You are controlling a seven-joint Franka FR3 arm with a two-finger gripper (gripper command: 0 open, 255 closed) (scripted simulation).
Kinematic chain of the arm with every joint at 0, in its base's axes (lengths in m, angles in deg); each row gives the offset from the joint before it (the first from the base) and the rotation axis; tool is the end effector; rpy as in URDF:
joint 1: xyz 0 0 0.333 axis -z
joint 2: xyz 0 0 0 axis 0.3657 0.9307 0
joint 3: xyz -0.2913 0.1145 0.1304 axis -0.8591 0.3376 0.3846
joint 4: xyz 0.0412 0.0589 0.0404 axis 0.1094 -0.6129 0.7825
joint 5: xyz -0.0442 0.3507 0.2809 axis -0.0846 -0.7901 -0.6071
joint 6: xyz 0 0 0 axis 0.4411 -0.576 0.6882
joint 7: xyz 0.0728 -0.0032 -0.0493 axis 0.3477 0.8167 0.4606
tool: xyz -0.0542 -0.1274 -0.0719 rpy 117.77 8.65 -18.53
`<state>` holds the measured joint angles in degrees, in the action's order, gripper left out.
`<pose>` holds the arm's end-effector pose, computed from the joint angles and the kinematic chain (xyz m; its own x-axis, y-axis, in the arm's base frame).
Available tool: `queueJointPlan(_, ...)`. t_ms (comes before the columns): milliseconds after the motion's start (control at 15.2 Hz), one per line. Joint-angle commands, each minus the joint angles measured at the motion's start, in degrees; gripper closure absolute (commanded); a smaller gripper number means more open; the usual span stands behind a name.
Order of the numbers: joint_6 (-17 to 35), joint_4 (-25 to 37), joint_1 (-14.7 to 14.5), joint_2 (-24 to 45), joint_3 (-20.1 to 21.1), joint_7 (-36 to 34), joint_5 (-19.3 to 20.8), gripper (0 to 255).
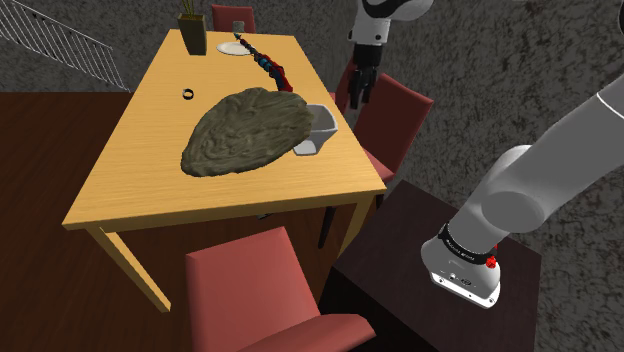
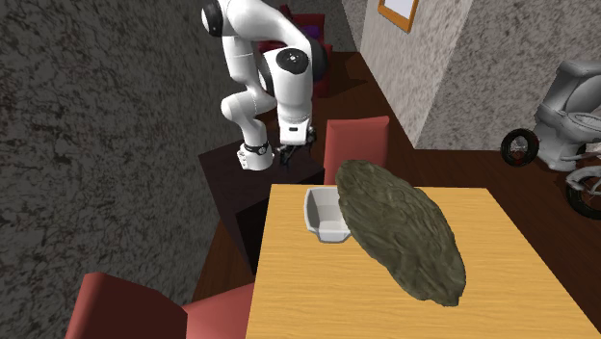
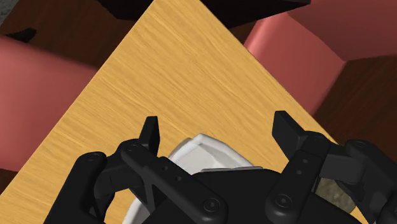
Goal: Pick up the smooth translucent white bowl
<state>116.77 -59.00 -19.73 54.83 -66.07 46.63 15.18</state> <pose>0.4997 -0.0760 0.4279 0.9783 0.1253 -0.1653 0.0979 -0.9815 -0.1646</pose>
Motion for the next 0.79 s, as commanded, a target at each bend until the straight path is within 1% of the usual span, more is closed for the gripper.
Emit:
queueJointPlan(0,1.4,3.0,0.3,4.5,-1.1,2.6,-1.1,0)
queueJointPlan(396,2.2,15.3,1.7,18.4,-3.1,9.3,-5.8,0)
queueJointPlan(726,0.4,28.3,4.0,30.5,-3.3,13.9,-10.2,0)
